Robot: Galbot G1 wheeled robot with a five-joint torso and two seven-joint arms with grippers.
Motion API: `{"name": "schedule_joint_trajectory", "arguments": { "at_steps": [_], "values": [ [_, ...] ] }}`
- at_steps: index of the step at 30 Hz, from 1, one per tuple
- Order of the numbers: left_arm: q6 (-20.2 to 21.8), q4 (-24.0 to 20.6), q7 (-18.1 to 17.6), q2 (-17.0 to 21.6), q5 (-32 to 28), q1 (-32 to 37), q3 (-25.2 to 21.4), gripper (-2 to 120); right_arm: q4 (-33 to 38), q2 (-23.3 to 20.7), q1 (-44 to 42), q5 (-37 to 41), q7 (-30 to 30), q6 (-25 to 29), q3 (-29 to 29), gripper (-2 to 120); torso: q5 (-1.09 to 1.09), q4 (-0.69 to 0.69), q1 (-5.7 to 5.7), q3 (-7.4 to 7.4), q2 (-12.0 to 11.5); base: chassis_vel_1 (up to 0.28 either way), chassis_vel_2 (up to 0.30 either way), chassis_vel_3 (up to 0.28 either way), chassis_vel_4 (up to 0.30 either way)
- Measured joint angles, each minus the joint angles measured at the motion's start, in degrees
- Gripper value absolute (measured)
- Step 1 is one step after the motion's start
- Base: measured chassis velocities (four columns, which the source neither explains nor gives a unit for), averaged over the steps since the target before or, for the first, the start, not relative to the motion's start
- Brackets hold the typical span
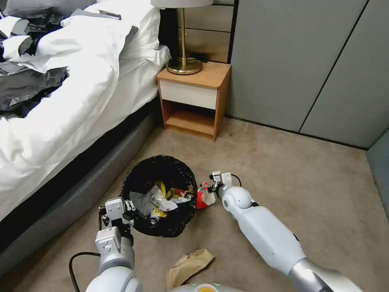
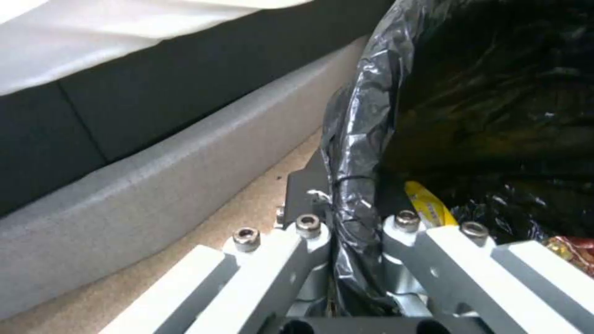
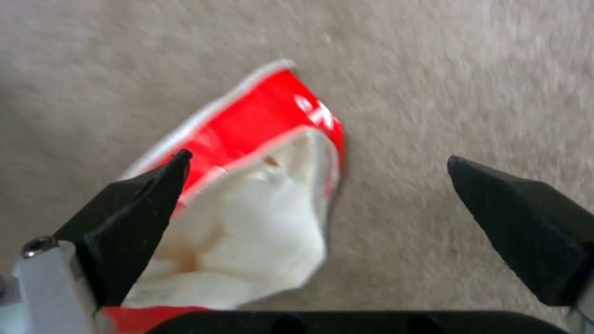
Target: Pick up the trash bin, then pick up the garbage from the floor and place it into the trash bin.
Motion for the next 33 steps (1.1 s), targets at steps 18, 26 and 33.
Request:
{"name": "schedule_joint_trajectory", "arguments": {
  "at_steps": [18, 26, 33],
  "values": [
    [-0.1, 0.4, -0.1, -0.1, 0.5, 0.3, 0.2, 3, -7.7, 3.4, 0.5, -4.5, -5.2, 4.1, 5.0, 93, 0.00, 0.01, -0.01, -0.01, 0.0, 0.000, 0.000, 0.000, 0.000],
    [0.0, 0.1, -0.1, -0.1, 0.5, 0.1, 0.2, 3, -7.4, 3.8, -0.1, -4.8, -5.3, 4.9, 5.6, 61, 0.00, 0.01, -0.01, -0.01, 0.0, 0.000, 0.000, 0.000, 0.000],
    [0.0, 0.1, -0.1, 0.0, 0.4, 0.0, 0.4, 3, -6.8, 3.8, -0.7, -5.1, -5.0, 5.2, 5.8, 37, 0.00, 0.01, -0.01, -0.01, 0.0, 0.000, 0.000, 0.000, 0.000]
  ]
}}
